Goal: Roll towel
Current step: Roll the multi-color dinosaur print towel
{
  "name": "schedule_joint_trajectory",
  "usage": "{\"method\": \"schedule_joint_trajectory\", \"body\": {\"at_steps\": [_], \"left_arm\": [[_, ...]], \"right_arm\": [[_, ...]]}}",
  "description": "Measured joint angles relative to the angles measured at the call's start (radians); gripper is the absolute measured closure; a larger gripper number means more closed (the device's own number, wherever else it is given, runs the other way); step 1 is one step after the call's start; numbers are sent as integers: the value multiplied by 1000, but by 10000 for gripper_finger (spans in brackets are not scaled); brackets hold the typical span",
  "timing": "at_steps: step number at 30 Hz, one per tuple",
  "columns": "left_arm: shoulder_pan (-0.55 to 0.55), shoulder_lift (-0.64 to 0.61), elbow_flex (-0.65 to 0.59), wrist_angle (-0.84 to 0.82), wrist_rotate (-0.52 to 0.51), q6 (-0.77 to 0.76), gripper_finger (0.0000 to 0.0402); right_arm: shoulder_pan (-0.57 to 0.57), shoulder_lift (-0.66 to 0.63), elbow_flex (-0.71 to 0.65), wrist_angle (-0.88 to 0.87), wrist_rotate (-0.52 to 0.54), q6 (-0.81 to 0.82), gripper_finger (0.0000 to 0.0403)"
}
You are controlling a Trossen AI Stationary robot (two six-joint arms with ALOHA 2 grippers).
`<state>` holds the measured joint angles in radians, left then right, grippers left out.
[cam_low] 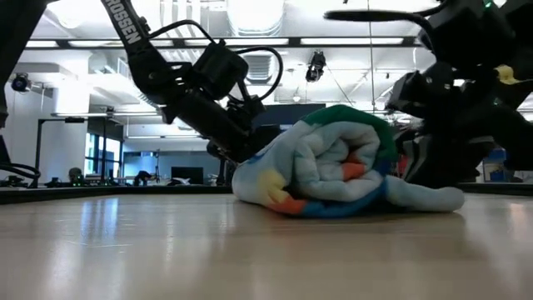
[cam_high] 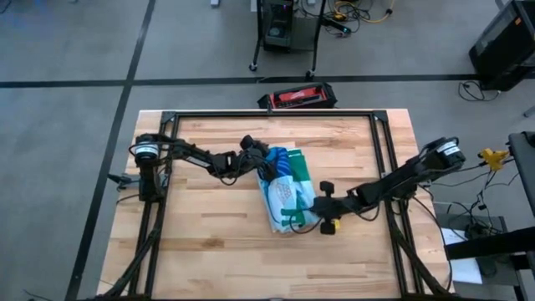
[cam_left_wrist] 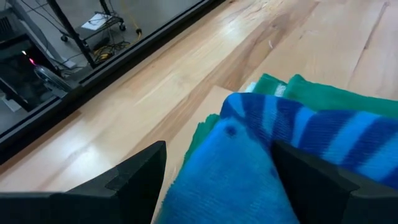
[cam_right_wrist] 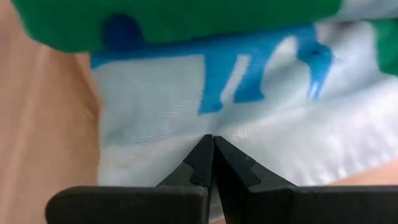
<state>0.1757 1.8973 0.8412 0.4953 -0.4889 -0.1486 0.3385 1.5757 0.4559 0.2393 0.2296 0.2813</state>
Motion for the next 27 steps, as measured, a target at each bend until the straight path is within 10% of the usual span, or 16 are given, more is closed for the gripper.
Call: {"method": "schedule_joint_trajectory", "body": {"at_steps": [27], "left_arm": [[-32, -199, -287, 110, -6, 20, 128]], "right_arm": [[25, 60, 125, 72, -113, -87, 403]]}}
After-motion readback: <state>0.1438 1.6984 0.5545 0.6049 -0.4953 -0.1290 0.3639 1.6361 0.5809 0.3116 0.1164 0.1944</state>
